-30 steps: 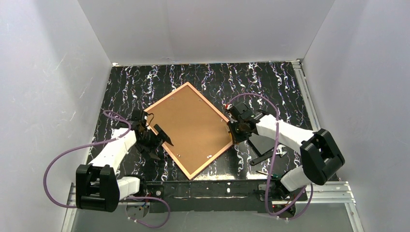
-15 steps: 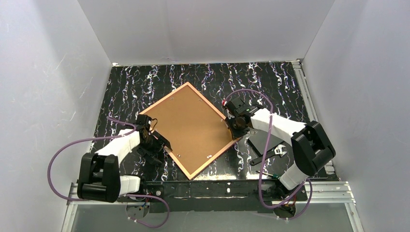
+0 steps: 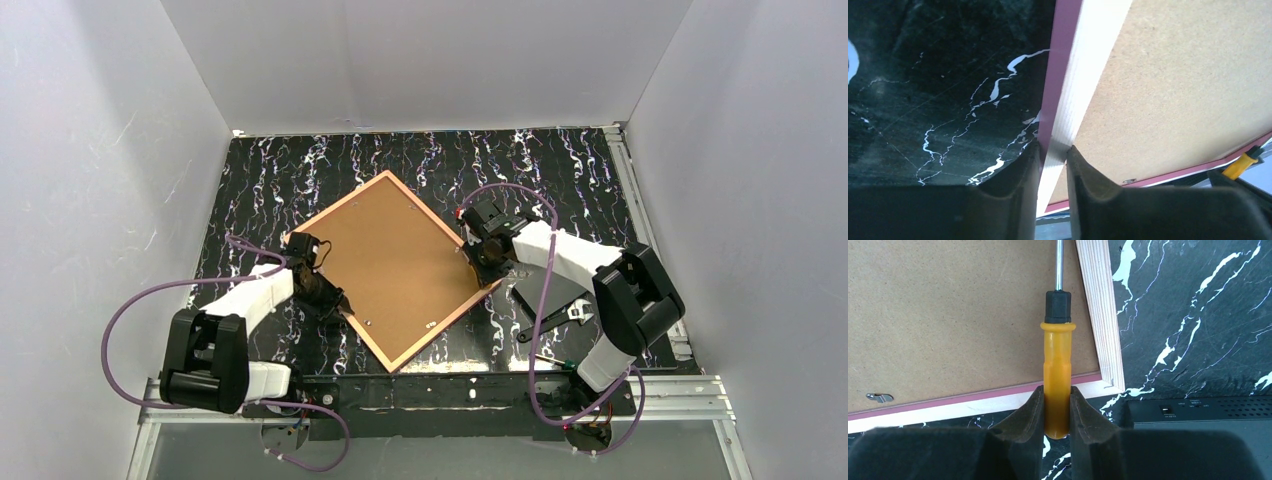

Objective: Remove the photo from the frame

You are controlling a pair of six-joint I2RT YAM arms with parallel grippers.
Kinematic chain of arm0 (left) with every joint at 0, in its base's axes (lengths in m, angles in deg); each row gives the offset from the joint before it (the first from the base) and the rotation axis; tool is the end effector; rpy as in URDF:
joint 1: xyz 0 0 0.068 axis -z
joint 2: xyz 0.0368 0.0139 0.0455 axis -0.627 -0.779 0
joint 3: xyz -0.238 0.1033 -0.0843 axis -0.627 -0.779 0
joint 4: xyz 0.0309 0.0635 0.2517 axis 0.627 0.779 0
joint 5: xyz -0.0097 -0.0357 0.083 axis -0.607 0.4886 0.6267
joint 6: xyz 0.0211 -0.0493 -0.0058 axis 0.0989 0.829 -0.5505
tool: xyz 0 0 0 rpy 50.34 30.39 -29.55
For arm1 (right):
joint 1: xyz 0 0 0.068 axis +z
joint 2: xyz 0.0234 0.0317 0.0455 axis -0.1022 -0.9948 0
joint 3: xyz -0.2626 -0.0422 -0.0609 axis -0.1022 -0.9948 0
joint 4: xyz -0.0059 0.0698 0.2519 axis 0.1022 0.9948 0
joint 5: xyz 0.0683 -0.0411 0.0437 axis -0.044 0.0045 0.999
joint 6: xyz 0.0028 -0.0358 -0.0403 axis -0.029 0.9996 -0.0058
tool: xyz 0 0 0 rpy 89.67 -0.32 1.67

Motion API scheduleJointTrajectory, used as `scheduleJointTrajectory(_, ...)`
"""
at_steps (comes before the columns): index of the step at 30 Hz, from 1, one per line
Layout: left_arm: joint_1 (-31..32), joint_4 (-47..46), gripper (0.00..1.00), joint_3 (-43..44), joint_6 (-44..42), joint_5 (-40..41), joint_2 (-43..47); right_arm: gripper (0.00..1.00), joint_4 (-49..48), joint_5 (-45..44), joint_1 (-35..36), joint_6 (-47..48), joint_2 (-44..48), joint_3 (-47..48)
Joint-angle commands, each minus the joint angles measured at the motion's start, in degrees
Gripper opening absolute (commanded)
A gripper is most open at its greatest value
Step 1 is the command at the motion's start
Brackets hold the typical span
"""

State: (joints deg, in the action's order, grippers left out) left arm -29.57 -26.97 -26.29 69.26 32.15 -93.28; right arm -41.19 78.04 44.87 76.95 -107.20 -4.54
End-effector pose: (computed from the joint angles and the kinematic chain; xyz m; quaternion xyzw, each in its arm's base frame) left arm 0.2536 -0.0493 0.1856 -0.3309 0.8443 -0.3114 0.2839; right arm 0.2485 0.1977 0.1941 -0.2314 0.9533 0.0459 0.1887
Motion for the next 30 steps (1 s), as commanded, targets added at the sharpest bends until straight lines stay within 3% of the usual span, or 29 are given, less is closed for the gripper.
scheduleJointTrajectory(1, -0.2, 7.9, 0.03, -0.9, -1.9, 6.9, -2.6, 0.01, -1.1, -0.7, -0.2, 1.8, -1.0, 2.4)
scheduleJointTrajectory(17, 0.4, 7.8, 0.00, -0.3, -5.8, 6.2, -4.4, 0.01, -1.8, 2.5, -0.2, 4.2, -7.4, 11.1)
scheduleJointTrajectory(22, 0.4, 8.9, 0.00, 0.9, -5.9, 6.7, -4.4, 0.01, -0.9, 3.4, -0.2, 3.0, -4.0, 13.0)
scheduleJointTrajectory(30, 0.2, 12.7, 0.00, 8.2, -7.8, 8.5, -8.2, 0.01, -0.3, -8.5, -4.4, -1.2, 2.5, 10.0)
